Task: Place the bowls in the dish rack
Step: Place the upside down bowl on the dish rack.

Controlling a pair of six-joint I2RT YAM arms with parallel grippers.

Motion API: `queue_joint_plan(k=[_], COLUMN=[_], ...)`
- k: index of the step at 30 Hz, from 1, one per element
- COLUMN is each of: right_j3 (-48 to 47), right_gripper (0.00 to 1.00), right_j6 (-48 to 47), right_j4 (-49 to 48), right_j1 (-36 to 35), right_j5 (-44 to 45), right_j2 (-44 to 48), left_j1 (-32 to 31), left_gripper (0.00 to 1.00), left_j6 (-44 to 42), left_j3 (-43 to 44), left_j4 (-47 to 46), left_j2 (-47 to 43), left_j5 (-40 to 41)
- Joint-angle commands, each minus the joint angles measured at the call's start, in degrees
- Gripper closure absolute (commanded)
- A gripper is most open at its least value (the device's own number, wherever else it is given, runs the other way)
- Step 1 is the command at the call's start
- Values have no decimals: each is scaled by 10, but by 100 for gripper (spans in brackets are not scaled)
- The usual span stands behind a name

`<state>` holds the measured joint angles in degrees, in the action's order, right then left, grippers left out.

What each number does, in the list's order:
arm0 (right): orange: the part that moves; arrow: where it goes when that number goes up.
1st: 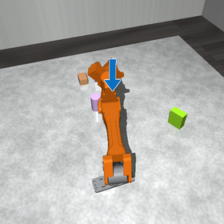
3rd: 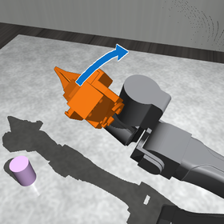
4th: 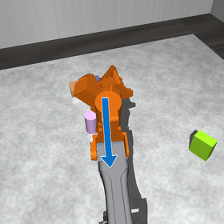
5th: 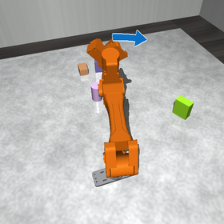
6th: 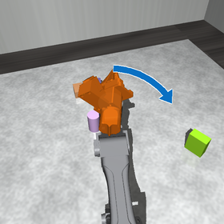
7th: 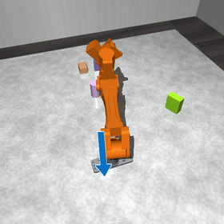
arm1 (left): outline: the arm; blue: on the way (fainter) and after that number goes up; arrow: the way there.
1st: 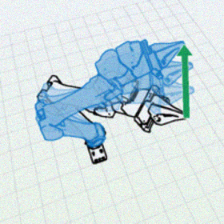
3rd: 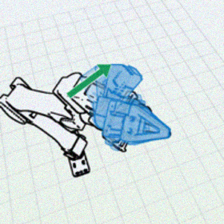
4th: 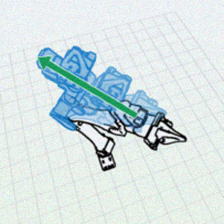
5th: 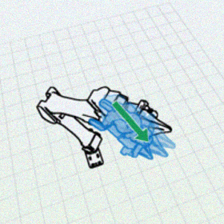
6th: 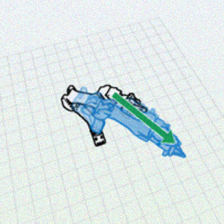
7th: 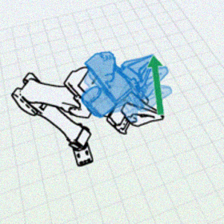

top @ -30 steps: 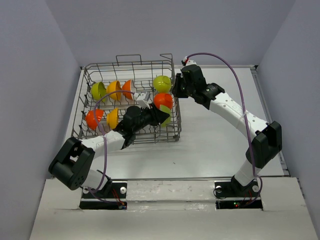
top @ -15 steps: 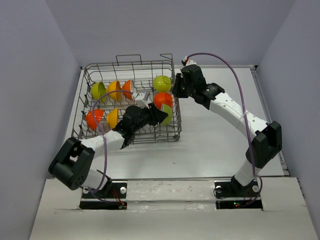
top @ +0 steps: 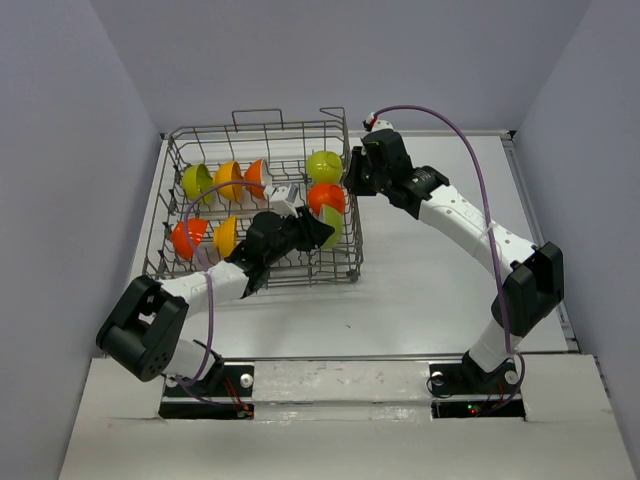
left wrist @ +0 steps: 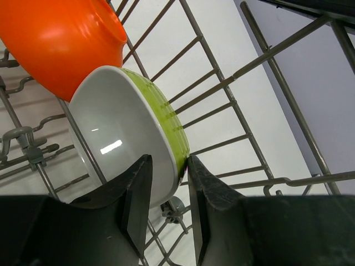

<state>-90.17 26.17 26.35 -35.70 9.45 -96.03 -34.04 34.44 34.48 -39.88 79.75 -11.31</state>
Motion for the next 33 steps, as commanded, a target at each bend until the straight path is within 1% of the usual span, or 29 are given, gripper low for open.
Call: queue_joint_plan(k=[1, 6, 7, 19, 33], right_j3=[-11, -11, -11, -11, -16], right_gripper=[85, 87, 89, 90, 89], right_j6=[-30, -31, -30, -31, -31], right_j4=[-19, -19, -19, -19, -18], right_j1=[-1, -1, -1, -1, -1], right_j5=[3, 3, 4, 5, 4], right_j2=[-10, -12, -12, -12, -15], left_j1=[-1, -1, -1, -2, -7], left_gripper=[60, 61, 61, 63, 63], left_j6=[-20, -22, -23, -30, -46], left_j3=[9, 7, 7, 8, 12], left_j4=[13, 26, 28, 62, 107], left_j2=[-26, -35, -37, -52, -65], left_j5=[31, 43, 45, 57, 79])
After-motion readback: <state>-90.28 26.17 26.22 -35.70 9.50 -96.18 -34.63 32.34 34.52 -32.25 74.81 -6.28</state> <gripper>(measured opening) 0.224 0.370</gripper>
